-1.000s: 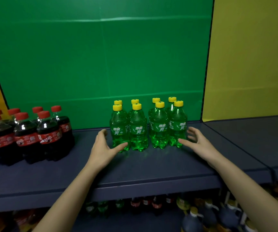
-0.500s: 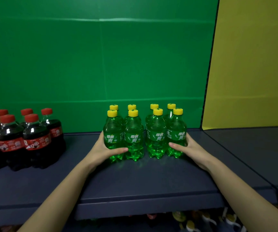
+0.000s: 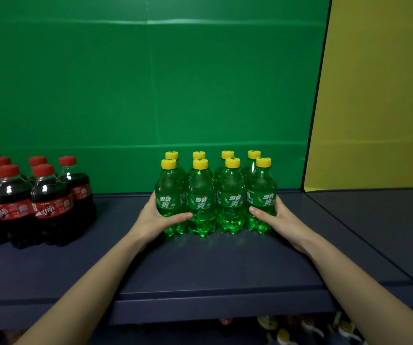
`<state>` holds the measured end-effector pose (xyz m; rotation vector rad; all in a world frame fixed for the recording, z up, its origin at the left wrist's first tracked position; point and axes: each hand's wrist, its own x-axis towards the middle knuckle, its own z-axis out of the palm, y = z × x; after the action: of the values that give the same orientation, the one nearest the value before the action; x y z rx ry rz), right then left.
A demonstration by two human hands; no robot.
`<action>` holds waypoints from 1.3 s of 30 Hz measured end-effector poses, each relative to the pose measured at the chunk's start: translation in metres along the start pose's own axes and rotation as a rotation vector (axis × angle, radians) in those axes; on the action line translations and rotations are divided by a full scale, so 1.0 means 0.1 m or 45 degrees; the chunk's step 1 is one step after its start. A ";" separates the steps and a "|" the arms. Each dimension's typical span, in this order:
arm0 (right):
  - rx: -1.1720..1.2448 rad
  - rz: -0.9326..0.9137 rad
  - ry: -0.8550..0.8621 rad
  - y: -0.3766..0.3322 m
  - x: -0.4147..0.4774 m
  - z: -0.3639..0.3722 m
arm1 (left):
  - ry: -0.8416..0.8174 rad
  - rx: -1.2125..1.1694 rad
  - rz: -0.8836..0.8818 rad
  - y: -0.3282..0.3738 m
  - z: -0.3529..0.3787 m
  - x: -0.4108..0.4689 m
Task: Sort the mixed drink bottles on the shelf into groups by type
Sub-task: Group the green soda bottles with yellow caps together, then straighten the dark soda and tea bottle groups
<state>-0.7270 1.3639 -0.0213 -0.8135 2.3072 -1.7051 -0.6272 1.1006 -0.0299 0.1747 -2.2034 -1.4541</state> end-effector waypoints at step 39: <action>-0.762 -0.480 0.193 -0.98 -0.36 2.69 | 0.509 1.275 0.228 -0.64 -3.35 -1.35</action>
<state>-0.5484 1.1375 -0.0280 -1.3323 2.9769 -1.2069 -0.3640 0.8453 -0.0273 0.5216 -2.3060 -0.0966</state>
